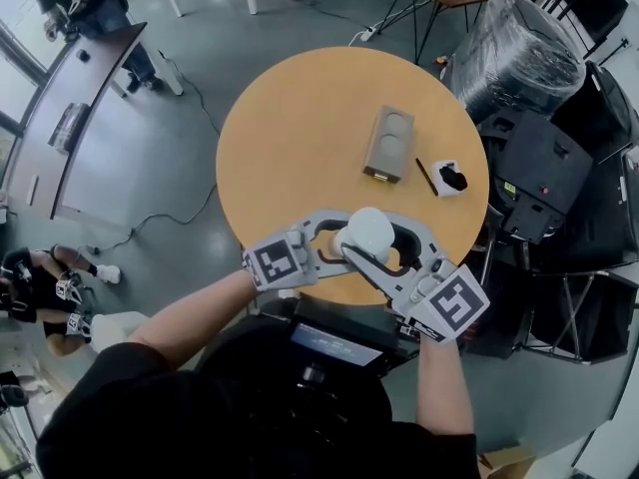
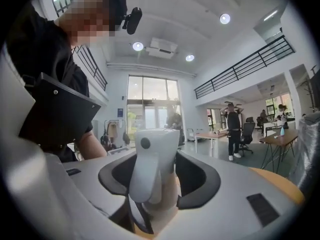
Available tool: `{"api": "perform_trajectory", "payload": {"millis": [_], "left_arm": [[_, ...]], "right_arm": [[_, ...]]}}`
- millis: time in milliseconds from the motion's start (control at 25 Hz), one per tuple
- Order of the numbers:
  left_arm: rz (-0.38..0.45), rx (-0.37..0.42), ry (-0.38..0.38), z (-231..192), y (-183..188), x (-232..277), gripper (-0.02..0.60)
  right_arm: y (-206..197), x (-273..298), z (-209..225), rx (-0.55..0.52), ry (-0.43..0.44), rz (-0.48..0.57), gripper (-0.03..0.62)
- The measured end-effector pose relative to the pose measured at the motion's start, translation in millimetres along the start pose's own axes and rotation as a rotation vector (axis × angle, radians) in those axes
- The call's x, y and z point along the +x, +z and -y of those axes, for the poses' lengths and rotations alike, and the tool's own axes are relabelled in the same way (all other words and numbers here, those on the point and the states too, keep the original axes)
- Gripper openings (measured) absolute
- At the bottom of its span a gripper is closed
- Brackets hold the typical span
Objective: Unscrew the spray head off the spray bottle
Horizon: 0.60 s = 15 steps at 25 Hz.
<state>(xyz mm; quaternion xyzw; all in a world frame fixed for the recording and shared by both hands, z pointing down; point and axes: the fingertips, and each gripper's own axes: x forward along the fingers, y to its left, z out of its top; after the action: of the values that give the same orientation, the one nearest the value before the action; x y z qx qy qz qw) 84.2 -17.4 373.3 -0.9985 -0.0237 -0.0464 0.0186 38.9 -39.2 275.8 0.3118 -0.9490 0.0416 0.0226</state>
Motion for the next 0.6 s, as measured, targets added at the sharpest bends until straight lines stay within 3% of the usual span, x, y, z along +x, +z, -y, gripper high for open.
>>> {"api": "perform_trajectory", "payload": {"millis": [600], "left_arm": [[-0.019, -0.034, 0.06, -5.0, -38.3, -6.5, 0.305]], "right_arm": [[59.7, -20.4, 8.8, -0.019, -0.049, 0.121, 0.232]]}}
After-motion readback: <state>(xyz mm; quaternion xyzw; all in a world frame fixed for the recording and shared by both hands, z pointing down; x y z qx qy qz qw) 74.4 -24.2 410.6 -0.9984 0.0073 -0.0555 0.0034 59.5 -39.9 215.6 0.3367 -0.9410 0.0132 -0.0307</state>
